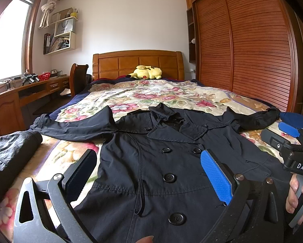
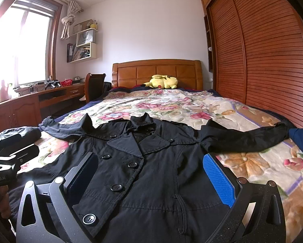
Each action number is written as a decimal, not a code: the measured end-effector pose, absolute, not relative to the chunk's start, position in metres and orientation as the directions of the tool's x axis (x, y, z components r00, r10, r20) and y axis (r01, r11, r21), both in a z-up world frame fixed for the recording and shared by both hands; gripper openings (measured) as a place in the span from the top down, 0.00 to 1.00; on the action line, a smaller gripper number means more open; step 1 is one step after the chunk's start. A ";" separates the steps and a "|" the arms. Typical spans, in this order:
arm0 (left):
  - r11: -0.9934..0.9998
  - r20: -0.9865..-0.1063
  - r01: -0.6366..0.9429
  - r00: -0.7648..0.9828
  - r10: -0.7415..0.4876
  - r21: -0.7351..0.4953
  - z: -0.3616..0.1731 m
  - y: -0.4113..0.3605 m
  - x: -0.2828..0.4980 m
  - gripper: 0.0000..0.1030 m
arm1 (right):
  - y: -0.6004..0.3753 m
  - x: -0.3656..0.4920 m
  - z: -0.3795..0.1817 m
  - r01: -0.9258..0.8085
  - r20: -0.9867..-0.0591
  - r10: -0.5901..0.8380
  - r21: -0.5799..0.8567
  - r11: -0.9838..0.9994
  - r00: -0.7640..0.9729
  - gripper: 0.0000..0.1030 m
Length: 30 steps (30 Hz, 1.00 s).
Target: Fold large clothes
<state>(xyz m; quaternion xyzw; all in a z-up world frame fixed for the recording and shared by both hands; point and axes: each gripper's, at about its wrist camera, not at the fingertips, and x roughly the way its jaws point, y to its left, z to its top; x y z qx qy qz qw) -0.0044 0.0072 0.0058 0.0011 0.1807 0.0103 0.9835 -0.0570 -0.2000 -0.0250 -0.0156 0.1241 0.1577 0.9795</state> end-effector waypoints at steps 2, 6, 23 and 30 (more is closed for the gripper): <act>1.000 -0.356 -0.019 0.934 0.019 0.004 0.006 0.007 -0.004 0.00 | -0.200 -0.057 -0.025 -0.313 -0.248 0.306 0.008 0.950 0.919 0.00; 1.000 -0.355 -0.020 0.935 0.021 0.007 0.005 0.007 -0.005 0.00 | -0.200 -0.057 -0.025 -0.314 -0.248 0.306 0.008 0.950 0.919 0.00; 1.000 -0.353 -0.020 0.935 0.021 0.007 0.006 0.007 -0.005 0.00 | -0.201 -0.057 -0.026 -0.313 -0.244 0.307 0.015 0.950 0.920 0.00; 1.000 -0.354 -0.018 0.935 0.020 0.007 0.006 0.007 -0.006 0.00 | -0.201 -0.057 -0.026 -0.312 -0.244 0.306 0.015 0.950 0.920 0.00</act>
